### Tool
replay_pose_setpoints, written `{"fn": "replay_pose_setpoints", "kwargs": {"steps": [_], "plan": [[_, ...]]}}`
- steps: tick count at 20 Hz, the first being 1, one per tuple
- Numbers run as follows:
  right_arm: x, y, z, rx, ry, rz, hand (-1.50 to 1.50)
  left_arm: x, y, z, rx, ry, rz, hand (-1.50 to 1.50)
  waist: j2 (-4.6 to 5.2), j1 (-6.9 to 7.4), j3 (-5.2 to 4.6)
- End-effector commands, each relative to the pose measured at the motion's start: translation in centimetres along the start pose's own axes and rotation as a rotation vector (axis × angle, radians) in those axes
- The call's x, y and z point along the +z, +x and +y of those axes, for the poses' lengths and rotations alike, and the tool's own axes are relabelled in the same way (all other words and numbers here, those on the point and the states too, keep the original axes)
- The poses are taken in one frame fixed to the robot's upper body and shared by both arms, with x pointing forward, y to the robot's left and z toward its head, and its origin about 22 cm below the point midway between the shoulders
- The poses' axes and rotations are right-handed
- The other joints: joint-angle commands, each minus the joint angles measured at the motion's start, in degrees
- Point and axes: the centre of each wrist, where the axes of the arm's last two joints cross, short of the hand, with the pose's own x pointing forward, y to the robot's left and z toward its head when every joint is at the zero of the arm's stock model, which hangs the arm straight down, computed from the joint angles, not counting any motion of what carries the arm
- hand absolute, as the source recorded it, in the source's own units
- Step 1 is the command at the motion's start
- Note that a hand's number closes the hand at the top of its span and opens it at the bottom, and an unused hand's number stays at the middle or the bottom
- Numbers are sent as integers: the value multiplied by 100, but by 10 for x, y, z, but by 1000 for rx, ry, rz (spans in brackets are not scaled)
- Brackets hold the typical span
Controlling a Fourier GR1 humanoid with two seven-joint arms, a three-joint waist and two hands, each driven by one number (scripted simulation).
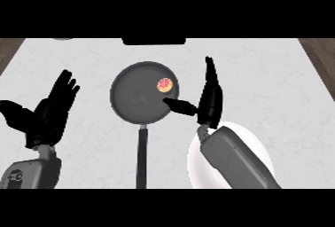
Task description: Pick the cupcake from the plate and place it in the pan
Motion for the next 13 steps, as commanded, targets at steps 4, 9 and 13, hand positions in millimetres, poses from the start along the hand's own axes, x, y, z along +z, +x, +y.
{"fn": "replay_pose_setpoints", "kwargs": {"steps": [4,9,13], "plan": [[59,-22,-67,-143,76,-65,-150,2,-2,5,10,12,-6,0,2,-20,-7],[86,-29,-102,-111,61,-71,-150,13,5,-2,2,8,1,0,10,40,-8],[87,-36,-80,-87,59,-65,-150,7,8,6,-3,2,-3,0,23,71,-9]]}}
